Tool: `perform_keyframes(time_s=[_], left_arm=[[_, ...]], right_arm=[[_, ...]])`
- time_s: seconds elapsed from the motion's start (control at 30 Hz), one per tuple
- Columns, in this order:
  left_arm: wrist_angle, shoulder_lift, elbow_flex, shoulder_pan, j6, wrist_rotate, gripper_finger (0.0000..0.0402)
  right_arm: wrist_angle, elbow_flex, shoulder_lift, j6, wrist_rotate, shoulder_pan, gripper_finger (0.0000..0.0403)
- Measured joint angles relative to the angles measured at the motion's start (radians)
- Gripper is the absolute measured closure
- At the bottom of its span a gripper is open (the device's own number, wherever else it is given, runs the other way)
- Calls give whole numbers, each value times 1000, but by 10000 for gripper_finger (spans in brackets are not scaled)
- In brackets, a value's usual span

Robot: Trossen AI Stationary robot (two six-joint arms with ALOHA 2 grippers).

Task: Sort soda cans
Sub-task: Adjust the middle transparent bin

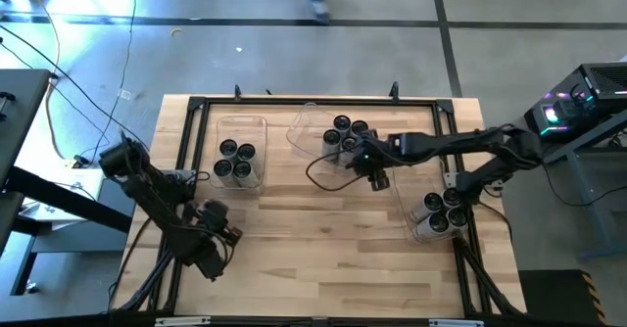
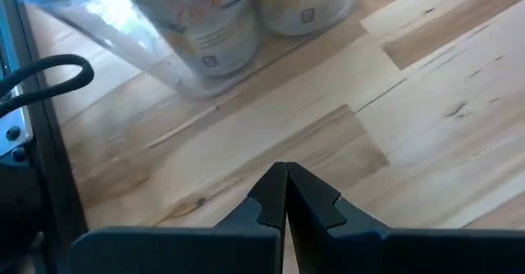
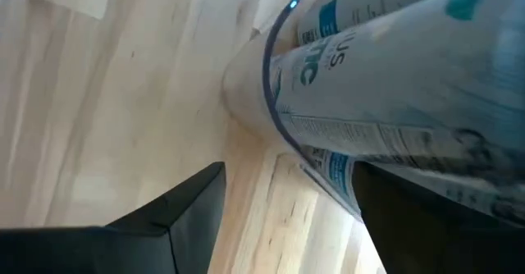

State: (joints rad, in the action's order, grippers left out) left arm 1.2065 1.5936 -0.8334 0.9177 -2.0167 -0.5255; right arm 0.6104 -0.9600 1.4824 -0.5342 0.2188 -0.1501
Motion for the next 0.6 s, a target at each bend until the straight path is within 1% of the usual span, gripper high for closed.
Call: perform_keyframes(time_s=[0.17,0.23,0.47,0.6], left_arm=[[0,0,7,13,-16,0,401],[1,0,7,12,-12,-6,401],[-1,0,7,-2,-5,-16,401],[-2,0,7,-2,-4,-38,401]], right_arm=[[3,-3,9,37,-20,42,144],[16,-14,9,61,-45,68,144],[9,-51,12,172,-185,144,144],[-57,-57,12,238,-267,185,144]])
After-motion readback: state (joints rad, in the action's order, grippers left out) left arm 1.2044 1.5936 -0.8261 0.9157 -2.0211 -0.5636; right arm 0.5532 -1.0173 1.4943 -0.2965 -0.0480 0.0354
